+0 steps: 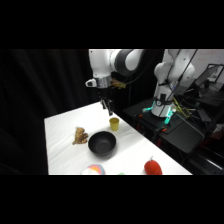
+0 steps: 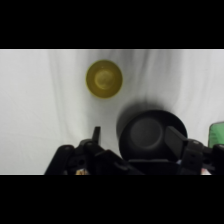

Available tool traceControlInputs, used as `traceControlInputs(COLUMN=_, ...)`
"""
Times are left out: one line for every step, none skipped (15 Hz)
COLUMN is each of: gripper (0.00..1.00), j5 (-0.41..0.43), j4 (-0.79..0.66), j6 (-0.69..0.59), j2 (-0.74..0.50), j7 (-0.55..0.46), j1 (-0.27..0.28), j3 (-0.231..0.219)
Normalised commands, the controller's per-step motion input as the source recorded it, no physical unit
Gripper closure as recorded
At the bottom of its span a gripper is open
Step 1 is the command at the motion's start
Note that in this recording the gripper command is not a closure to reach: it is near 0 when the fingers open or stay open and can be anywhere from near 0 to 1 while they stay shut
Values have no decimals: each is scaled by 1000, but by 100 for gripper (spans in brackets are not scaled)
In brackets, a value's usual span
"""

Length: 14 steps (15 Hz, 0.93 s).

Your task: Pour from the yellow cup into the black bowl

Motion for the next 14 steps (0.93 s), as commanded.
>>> traceControlInputs(gripper=0, j5=160, j4=-335, j6=344, j2=-181, j7=-105, j1=-28, j3=-12)
traceControlInputs(gripper=0, j5=177, j4=-331, j6=383, j2=-156, j7=-93, j1=-23, j3=-6)
traceControlInputs(gripper=0, j5=179, j4=-316, j6=390, j2=-140, j7=-90, j1=-23, j3=-4)
traceControlInputs(gripper=0, j5=177, j4=-315, j6=380, j2=-127, j7=-88, j1=-28, j3=-8)
traceControlInputs(gripper=0, j5=167, j4=-302, j6=350, j2=-126, j7=-94, j1=-32, j3=-11)
traceControlInputs(gripper=0, j5=154, j4=-290, j6=335, j2=-118, j7=-109, j1=-39, j3=-16)
traceControlInputs(gripper=0, j5=130, j4=-272, j6=328, j2=-98, j7=-100, j1=-45, j3=-20)
traceControlInputs(gripper=0, j5=128, j4=-236, j6=300, j2=-66, j7=-101, j1=-49, j3=-22)
traceControlInputs(gripper=0, j5=121, j4=-210, j6=283, j2=-29, j7=-91, j1=-49, j3=-19)
traceControlInputs(gripper=0, j5=103, j4=-181, j6=266, j2=-9, j7=-79, j1=-44, j3=-14)
traceControlInputs(gripper=0, j5=91, j4=-155, j6=264, j2=21, j7=-67, j1=-37, j3=-7)
traceControlInputs(gripper=0, j5=79, j4=-127, j6=261, j2=47, j7=-47, j1=-29, j3=-1)
traceControlInputs(gripper=0, j5=96, j4=-108, j6=264, j2=74, j7=-53, j1=-24, j3=7)
traceControlInputs(gripper=0, j5=137, j4=-89, j6=254, j2=94, j7=-81, j1=-20, j3=19)
